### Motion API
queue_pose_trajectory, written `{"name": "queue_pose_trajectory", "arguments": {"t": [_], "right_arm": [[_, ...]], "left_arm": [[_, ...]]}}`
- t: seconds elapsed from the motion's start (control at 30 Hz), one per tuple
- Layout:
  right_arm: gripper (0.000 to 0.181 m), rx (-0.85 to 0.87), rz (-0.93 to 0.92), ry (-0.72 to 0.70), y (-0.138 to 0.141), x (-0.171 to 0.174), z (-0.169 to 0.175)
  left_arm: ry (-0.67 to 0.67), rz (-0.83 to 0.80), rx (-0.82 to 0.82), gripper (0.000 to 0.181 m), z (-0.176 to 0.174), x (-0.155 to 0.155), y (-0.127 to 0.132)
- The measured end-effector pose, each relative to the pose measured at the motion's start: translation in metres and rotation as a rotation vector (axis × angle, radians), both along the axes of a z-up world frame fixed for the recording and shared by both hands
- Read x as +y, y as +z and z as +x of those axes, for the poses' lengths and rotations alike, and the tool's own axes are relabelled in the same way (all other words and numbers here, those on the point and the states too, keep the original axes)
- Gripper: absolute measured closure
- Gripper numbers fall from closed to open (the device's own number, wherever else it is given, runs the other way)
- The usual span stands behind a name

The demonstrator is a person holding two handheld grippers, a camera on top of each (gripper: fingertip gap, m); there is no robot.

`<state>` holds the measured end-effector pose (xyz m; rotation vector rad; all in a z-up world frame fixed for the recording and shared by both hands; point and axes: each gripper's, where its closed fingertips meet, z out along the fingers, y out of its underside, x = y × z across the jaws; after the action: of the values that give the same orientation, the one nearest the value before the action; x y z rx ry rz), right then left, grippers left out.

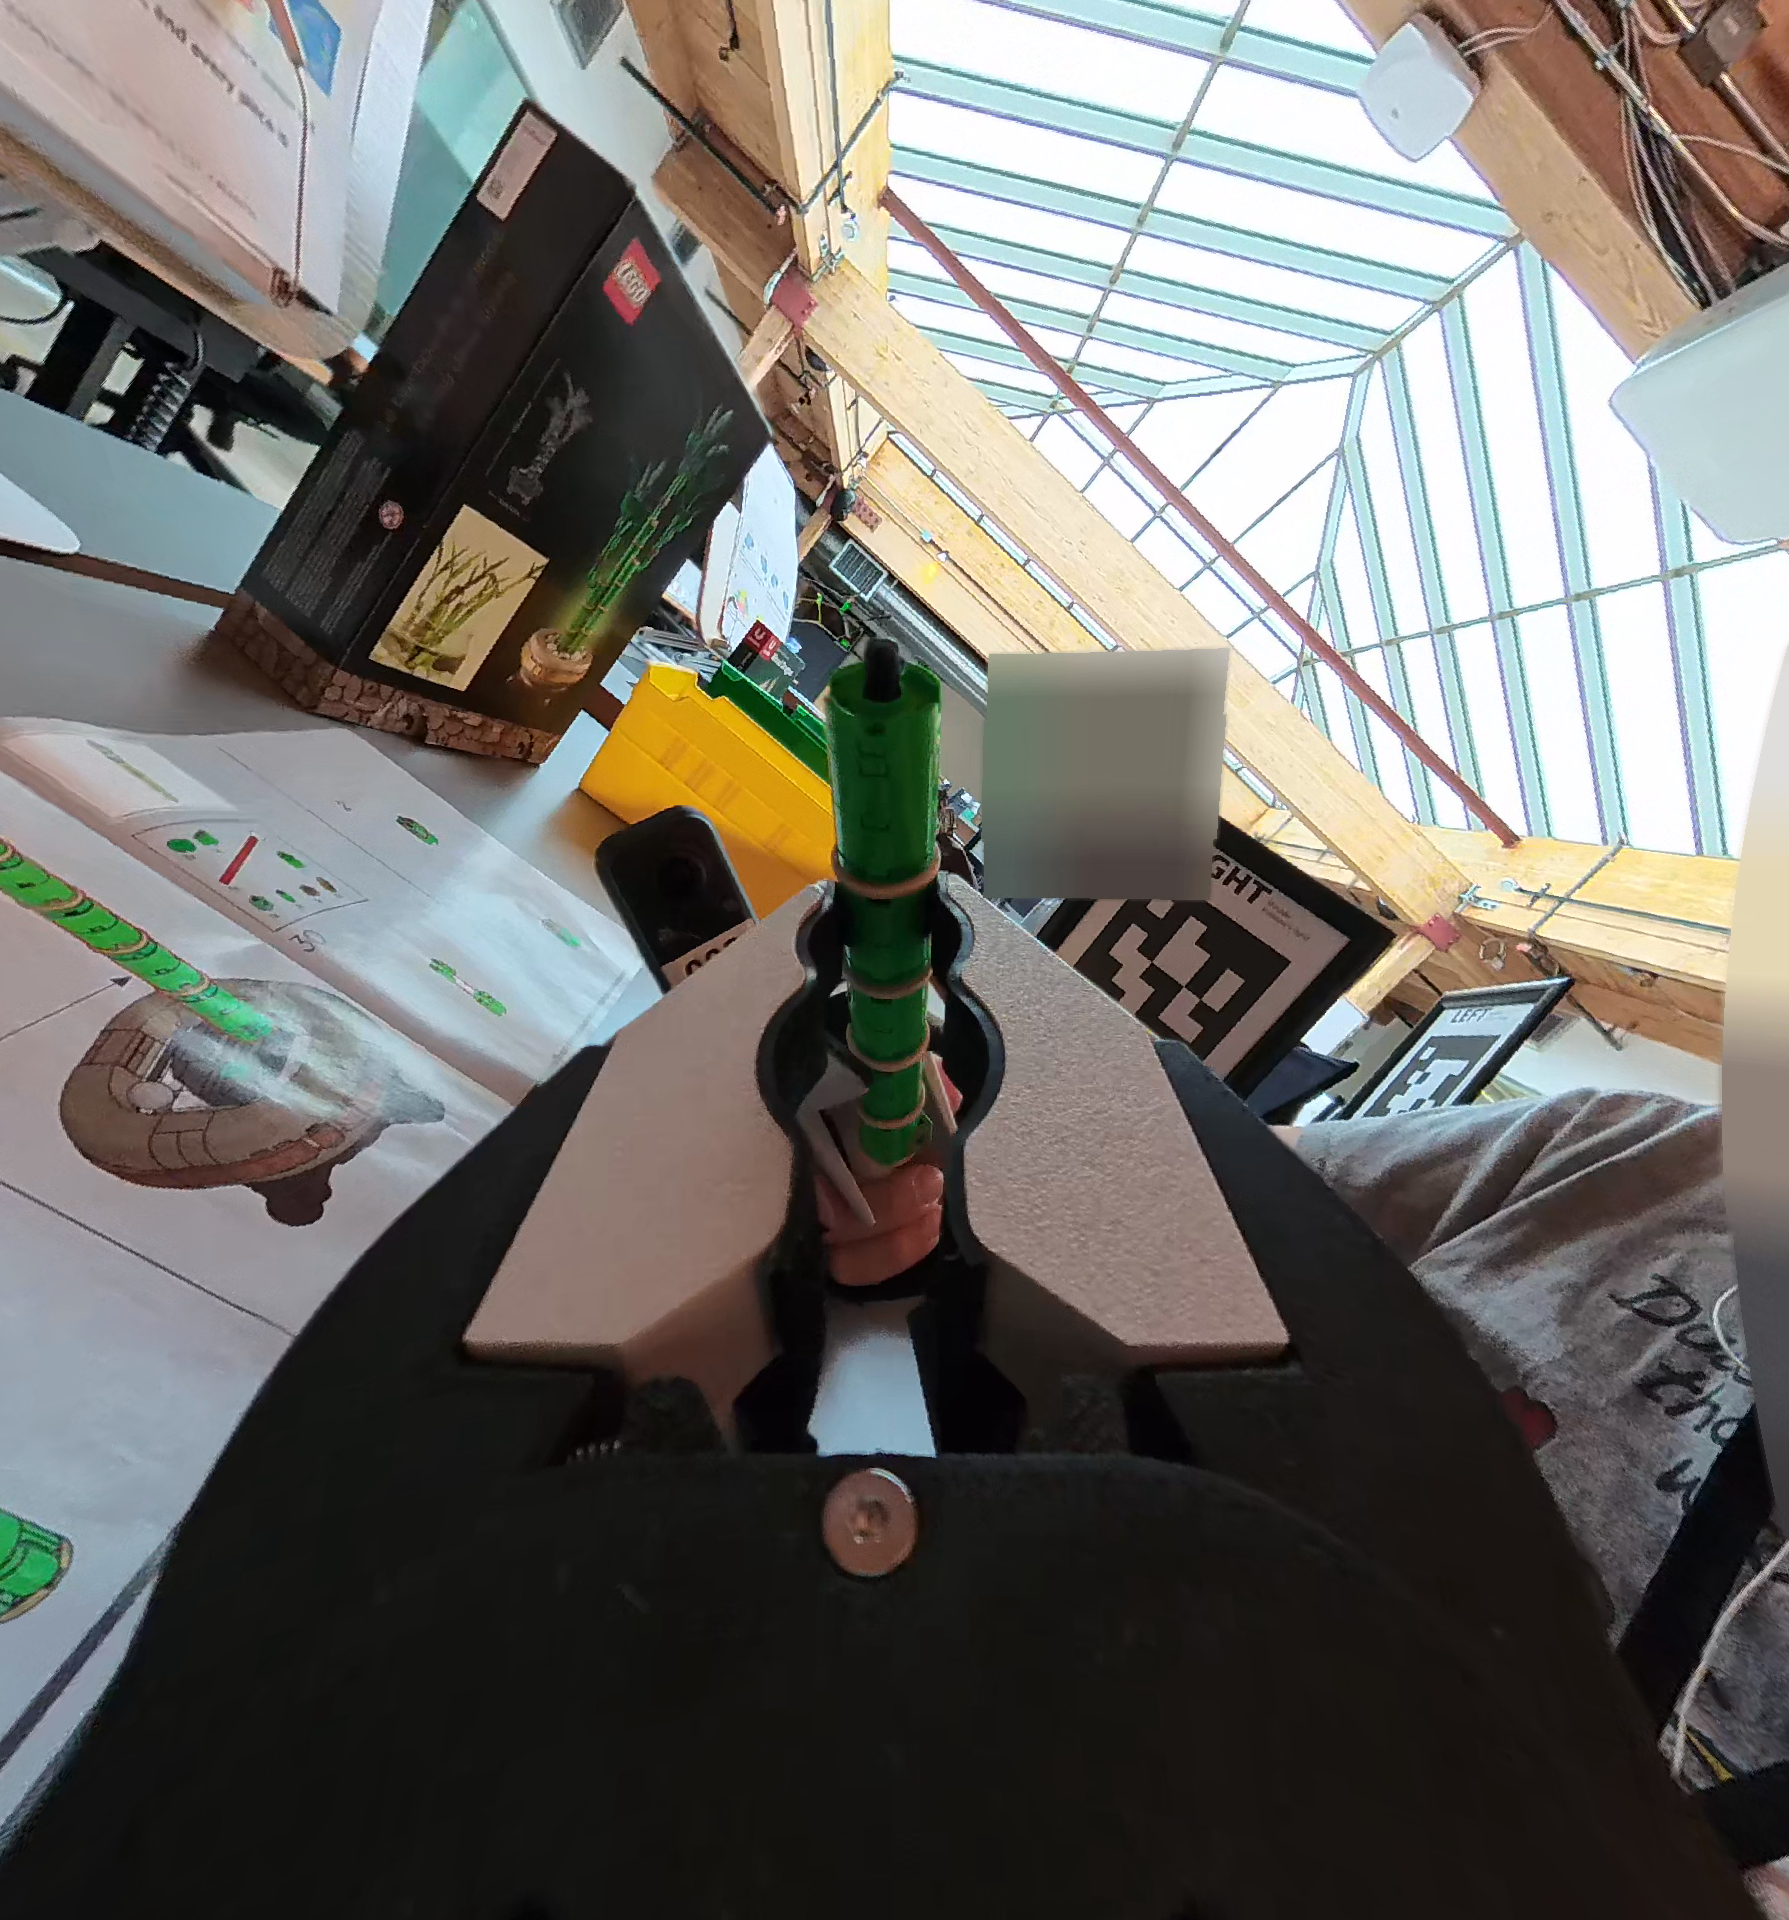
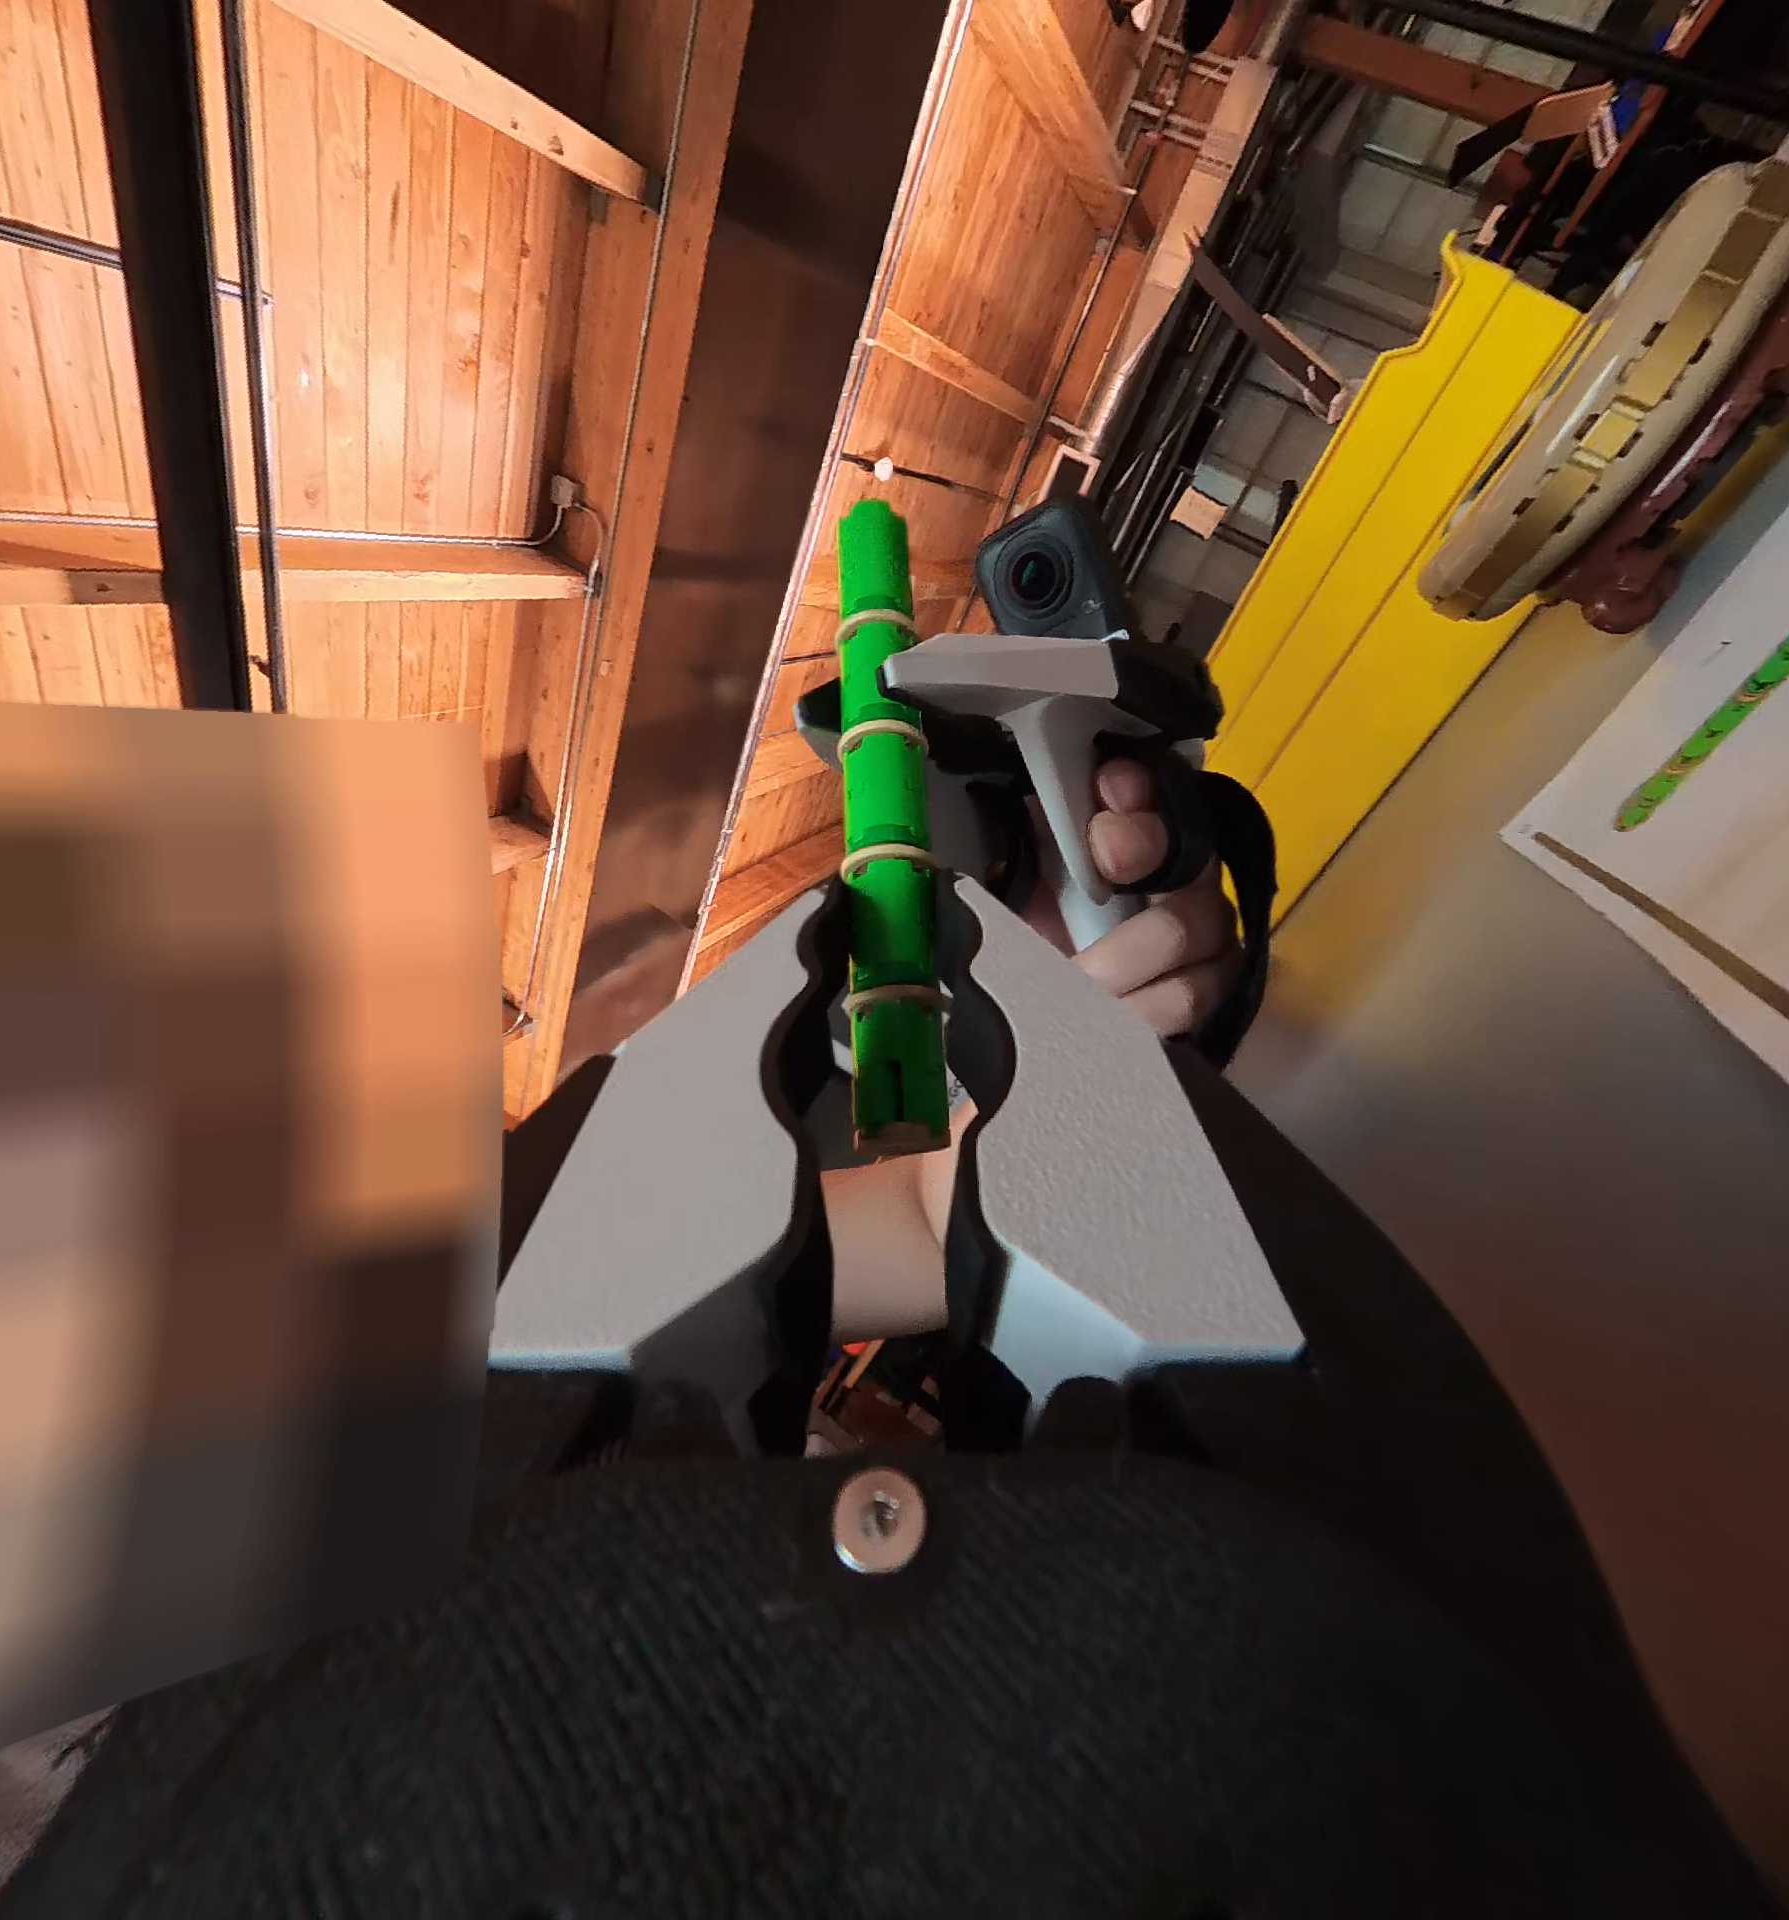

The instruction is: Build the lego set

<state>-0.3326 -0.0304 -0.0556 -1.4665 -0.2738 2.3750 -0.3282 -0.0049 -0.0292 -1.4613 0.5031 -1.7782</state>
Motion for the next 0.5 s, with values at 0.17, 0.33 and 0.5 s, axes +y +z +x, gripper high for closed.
{"name": "queue_pose_trajectory", "arguments": {"t": [0.17, 0.33, 0.5], "right_arm": [[0.165, 0.114, -0.052, 0.037, 0.01, 0.001, 0.005], [0.165, 0.124, -0.035, 0.03, 0.014, 0.003, 0.01], [0.166, 0.084, -0.003, 0.027, 0.011, 0.001, 0.006]], "left_arm": [[-0.023, 0.021, -0.029, 0.158, 0.0, -0.007, 0.007], [-0.019, -0.007, -0.052, 0.157, -0.005, -0.002, 0.007], [-0.016, -0.001, -0.068, 0.151, -0.004, -0.002, 0.009]]}}
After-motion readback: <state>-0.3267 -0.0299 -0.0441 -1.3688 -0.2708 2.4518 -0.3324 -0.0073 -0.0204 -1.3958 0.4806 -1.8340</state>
